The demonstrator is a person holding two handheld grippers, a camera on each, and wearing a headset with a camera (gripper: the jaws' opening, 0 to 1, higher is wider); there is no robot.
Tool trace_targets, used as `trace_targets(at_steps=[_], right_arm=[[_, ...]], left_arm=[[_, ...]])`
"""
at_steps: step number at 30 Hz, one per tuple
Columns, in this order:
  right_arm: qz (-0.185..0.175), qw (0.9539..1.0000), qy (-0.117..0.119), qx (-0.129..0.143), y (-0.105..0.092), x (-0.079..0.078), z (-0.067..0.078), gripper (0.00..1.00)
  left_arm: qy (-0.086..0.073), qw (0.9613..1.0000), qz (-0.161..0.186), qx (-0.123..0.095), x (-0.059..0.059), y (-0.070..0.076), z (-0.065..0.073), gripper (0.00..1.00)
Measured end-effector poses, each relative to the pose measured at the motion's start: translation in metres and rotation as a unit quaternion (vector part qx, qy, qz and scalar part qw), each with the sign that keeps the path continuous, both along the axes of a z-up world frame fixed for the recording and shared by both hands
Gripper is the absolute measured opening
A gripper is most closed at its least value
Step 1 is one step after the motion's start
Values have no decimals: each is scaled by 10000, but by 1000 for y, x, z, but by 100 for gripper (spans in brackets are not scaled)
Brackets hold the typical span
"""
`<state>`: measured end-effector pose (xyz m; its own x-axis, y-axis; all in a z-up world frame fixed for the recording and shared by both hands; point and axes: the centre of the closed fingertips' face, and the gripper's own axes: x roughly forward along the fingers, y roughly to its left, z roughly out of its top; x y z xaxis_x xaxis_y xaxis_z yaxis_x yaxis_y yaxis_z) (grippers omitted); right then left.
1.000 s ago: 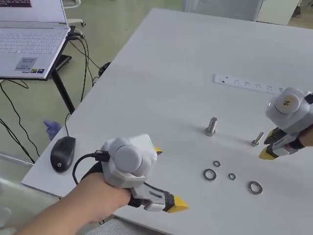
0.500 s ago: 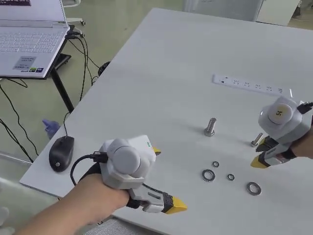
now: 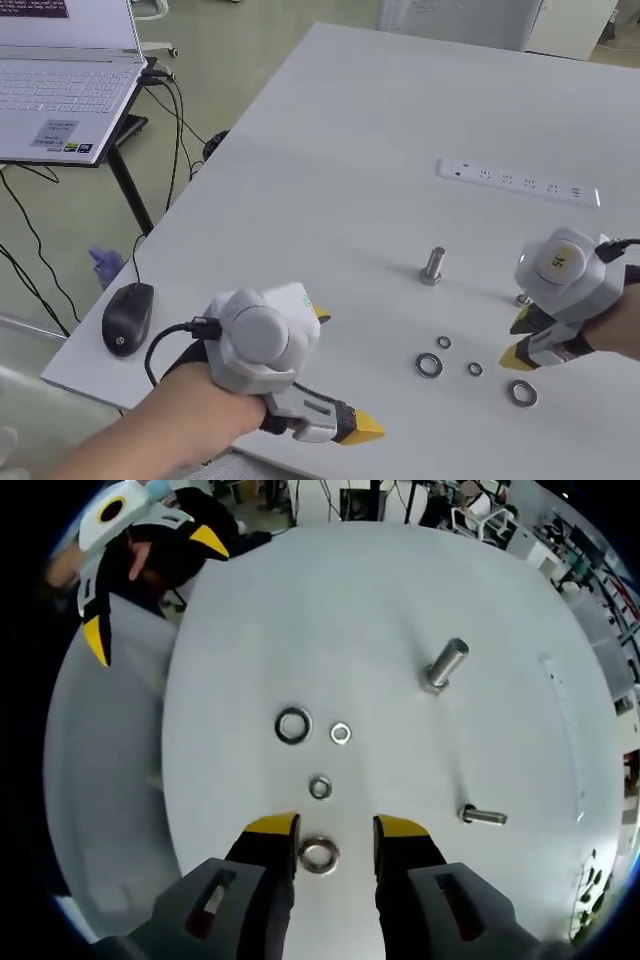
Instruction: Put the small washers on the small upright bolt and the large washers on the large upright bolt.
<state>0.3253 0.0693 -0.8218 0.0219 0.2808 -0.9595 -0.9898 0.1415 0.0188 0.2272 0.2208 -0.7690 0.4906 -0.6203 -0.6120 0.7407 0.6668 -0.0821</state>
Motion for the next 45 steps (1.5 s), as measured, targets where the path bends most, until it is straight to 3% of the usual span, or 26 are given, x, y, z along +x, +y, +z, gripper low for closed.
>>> trace_targets(at_steps=[9,11,24,45], right_arm=[[-31,9999,38,122,10,-5,-17,31],[-19,9999,43,104,8,-3,-27,31],[75,9999,21,67,16,-1,-47,30],[203,9997,-133,-68,18,0,-58,27]], left_arm=[[9,10000,-28,-5,-1,-2,0,85],[14,10000,-31,-7,-1,-2,0,85],[39,10000,-51,-7,-1,-3,-3,85],[25,10000,-82,-20,2,-4,-2,85]])
